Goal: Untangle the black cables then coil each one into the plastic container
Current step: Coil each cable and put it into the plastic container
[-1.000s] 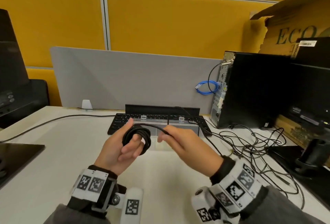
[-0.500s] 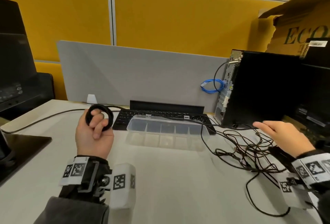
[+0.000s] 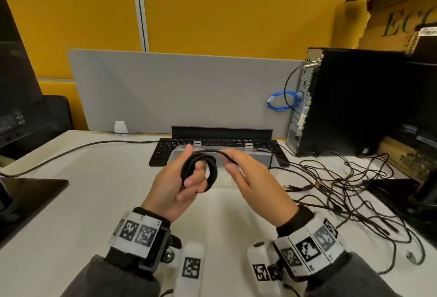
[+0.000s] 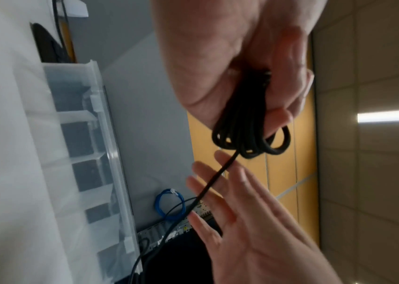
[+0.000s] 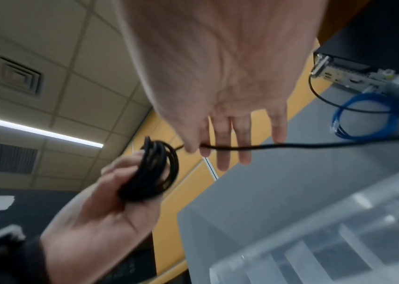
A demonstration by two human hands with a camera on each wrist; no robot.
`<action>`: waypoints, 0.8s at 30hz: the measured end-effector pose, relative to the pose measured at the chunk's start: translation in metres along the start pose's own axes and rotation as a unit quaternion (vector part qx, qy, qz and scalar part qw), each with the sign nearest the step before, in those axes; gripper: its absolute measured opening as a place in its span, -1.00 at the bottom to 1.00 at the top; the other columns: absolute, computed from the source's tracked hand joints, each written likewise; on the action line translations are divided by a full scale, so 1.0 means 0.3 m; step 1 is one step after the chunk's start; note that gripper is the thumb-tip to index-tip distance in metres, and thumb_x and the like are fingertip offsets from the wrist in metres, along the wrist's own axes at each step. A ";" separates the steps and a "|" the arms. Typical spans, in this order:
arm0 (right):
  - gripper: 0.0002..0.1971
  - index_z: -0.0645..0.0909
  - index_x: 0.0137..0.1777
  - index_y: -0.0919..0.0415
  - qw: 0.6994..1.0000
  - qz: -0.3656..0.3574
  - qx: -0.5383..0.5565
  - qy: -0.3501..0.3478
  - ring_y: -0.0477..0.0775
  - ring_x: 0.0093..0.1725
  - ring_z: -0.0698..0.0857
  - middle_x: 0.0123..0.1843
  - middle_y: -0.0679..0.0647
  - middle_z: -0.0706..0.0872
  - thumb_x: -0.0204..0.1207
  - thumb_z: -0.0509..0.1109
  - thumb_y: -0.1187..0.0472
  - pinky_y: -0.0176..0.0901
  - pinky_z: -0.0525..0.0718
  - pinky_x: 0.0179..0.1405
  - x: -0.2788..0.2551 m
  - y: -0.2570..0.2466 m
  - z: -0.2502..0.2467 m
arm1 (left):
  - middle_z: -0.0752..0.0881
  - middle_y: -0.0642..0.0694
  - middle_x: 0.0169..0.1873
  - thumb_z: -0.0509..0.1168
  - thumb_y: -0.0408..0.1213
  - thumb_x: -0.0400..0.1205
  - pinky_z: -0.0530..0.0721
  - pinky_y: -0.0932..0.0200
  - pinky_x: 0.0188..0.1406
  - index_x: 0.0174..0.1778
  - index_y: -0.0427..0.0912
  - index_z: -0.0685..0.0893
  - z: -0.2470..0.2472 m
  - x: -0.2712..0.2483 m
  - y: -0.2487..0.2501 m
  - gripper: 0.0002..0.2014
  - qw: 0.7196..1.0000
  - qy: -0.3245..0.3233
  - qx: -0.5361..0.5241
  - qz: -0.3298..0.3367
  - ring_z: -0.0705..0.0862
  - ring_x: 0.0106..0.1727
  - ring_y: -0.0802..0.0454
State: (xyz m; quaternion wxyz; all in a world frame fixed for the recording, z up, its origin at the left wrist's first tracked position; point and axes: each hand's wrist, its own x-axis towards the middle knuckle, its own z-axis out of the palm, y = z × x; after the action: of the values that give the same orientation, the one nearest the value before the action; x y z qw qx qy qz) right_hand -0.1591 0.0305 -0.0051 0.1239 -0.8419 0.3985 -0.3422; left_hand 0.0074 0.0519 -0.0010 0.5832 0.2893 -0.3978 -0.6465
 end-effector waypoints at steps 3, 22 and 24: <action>-0.73 0.61 0.19 0.03 1.000 -0.001 0.009 0.028 -0.36 -0.17 0.55 -0.24 -0.30 0.57 0.70 0.08 0.10 -0.37 0.49 -0.10 -0.008 0.034 0.017 | 0.38 0.03 -0.74 0.07 0.01 0.53 0.51 0.35 -0.62 -0.48 -0.20 0.62 0.023 -0.005 -0.001 -0.57 0.997 -0.011 -0.073 0.009 0.27 -0.85 0.19; -0.72 0.71 0.03 -0.12 0.995 0.007 0.051 0.090 -0.29 -0.16 0.66 -0.13 -0.26 0.75 0.58 0.19 -0.12 -0.16 0.61 -0.16 -0.041 0.097 -0.054 | 0.58 -0.08 -0.70 0.02 0.11 0.63 0.45 0.23 -0.51 -0.34 -0.24 0.59 0.049 -0.035 -0.047 -0.49 0.958 -0.162 0.229 -0.065 0.42 -0.76 0.13; -0.70 0.68 0.13 -0.18 0.997 0.068 0.014 -0.032 -0.41 -0.15 0.62 -0.10 -0.30 0.73 0.62 0.12 -0.10 -0.23 0.59 -0.11 -0.052 0.113 -0.060 | 0.52 -0.06 -0.74 0.11 0.03 0.60 0.40 0.37 -0.62 -0.30 -0.29 0.54 0.067 -0.035 -0.028 -0.58 0.993 -0.068 0.094 -0.030 0.42 -0.79 0.20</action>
State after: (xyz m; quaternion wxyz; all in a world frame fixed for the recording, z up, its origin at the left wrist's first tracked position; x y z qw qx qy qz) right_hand -0.1982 0.0213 -0.0156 0.1713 -0.8217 0.4454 -0.3115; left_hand -0.0123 0.0658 0.0011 0.5055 0.3104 -0.4866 -0.6413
